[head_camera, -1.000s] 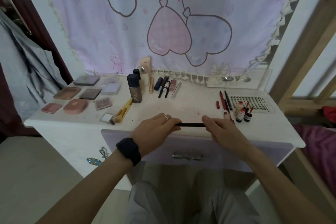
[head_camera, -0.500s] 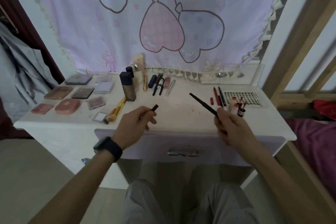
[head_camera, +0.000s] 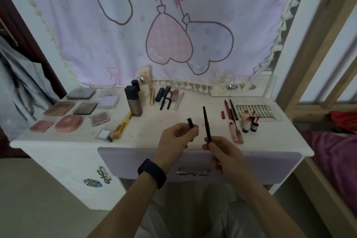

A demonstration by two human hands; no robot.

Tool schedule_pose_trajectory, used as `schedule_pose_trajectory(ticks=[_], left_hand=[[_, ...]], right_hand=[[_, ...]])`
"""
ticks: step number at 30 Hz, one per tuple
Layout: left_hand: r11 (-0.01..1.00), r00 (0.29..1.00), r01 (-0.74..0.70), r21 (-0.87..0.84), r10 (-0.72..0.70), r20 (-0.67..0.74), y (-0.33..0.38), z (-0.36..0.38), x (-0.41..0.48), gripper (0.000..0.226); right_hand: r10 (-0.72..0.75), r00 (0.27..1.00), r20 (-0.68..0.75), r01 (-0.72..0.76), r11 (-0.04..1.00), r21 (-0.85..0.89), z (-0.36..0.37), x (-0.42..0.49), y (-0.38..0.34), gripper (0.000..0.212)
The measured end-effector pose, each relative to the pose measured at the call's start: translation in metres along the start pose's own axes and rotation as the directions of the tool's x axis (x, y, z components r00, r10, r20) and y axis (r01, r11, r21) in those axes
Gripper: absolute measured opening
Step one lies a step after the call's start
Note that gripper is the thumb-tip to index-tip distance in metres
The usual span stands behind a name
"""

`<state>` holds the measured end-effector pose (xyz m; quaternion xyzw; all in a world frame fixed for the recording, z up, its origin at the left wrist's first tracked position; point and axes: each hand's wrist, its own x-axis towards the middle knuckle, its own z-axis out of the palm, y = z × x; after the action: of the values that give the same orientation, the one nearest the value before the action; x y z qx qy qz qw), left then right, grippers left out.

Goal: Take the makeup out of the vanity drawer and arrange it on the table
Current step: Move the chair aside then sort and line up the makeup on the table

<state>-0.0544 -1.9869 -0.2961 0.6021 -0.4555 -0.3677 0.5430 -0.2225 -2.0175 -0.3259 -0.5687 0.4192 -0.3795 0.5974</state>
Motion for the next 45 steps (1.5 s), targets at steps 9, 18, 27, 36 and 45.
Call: schedule_pose_trajectory(ticks=[9, 18, 27, 36, 45], left_hand=[[0.998, 0.998, 0.058, -0.002, -0.058, 0.02, -0.006, 0.013, 0.002, 0.015], [0.983, 0.984, 0.176, -0.058, -0.175, 0.03, -0.003, 0.01, 0.012, 0.018], [0.99, 0.991, 0.133, 0.047, -0.134, 0.024, -0.001, 0.007, 0.022, 0.027], [0.986, 0.994, 0.104, 0.133, -0.098, -0.05, -0.006, -0.007, 0.04, 0.032], [0.984, 0.988, 0.15, 0.094, -0.145, -0.061, -0.019, -0.021, 0.043, 0.026]], right_hand=[[-0.073, 0.996, -0.06, 0.069, 0.996, -0.062, 0.006, 0.006, 0.002, 0.012], [-0.168, 0.982, -0.081, 0.143, 0.956, -0.255, -0.001, 0.013, 0.001, 0.006], [-0.27, 0.962, -0.032, 0.237, 0.892, -0.385, 0.002, 0.017, 0.005, 0.013], [-0.367, 0.924, -0.103, 0.148, 0.595, -0.79, -0.011, 0.079, -0.035, 0.023], [-0.2, 0.977, -0.074, -0.048, 0.132, -0.99, -0.012, 0.162, -0.05, 0.009]])
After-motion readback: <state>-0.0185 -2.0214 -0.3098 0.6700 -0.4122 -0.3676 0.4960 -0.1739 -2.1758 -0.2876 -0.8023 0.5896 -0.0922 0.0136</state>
